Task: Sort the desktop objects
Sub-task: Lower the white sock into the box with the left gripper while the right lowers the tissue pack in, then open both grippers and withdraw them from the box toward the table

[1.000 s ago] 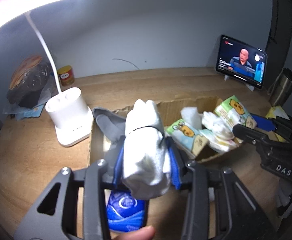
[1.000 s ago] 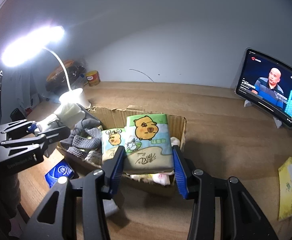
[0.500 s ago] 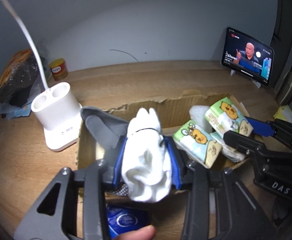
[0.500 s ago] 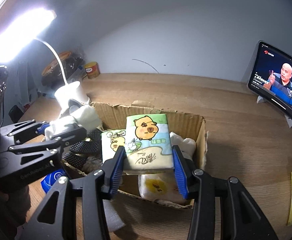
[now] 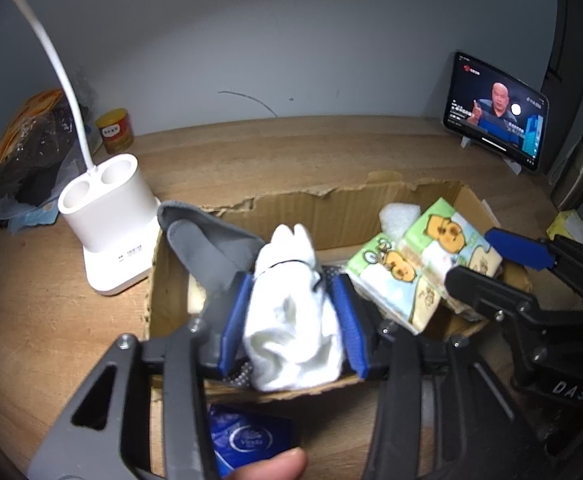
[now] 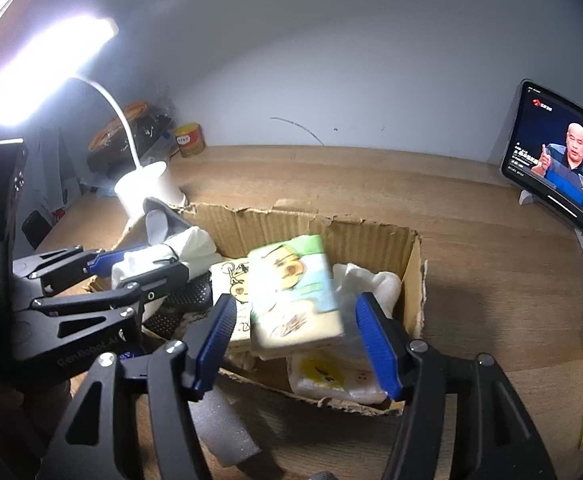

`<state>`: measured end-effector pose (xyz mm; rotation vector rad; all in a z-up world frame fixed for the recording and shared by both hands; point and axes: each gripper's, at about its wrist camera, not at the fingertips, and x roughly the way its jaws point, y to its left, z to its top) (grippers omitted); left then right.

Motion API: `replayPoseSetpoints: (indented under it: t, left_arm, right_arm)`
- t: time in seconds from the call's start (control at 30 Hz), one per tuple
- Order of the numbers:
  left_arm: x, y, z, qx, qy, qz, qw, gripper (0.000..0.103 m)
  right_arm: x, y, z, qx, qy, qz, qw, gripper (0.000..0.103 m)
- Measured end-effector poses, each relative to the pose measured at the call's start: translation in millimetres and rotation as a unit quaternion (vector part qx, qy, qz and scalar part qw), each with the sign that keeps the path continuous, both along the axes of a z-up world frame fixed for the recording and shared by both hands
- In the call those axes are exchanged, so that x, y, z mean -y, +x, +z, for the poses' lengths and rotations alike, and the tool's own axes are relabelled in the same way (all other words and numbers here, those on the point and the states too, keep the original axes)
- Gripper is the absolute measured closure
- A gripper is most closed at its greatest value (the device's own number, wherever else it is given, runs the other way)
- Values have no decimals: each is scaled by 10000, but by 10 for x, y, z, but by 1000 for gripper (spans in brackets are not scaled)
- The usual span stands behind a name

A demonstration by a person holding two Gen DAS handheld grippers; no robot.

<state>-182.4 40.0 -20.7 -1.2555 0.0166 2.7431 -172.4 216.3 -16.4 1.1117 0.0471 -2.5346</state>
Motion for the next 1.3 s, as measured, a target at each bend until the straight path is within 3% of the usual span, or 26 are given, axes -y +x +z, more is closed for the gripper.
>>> replayPoseSetpoints:
  t: [0.03,0.1,0.5,0.7,1.03,1.17,1.3]
  left_arm:
    - [1,15,17,-18,6,-9,10000,51]
    - [14,56,74,-97,48,-15,9999,34]
    - [111,338,212,-273,-33,34,9996,33]
    - [227,457,158,-225,-88,169,9996,33]
    - [483,732,73,-145,-221,326,9991,32]
    - [557,872,36,-117,-189,349,9991,25]
    - [598,1007,-27,-56,-191,364,9991,25]
  right_arm:
    - [-7,10,14,-9,-7,-11,10000,0]
    - [-28,44,50,-75,-7,-52,10000,0]
    - [-239,32,-15,-278,112,-738,9968,0]
    - [-130,38,-81,-442,458,-663,9958,0]
    - [-145,308,57,-447,240,-525,9973,0]
    - [-113,459,91,-468,268,-433,9976,0]
    - [-71,608,88,-462,316,-347,9978,0]
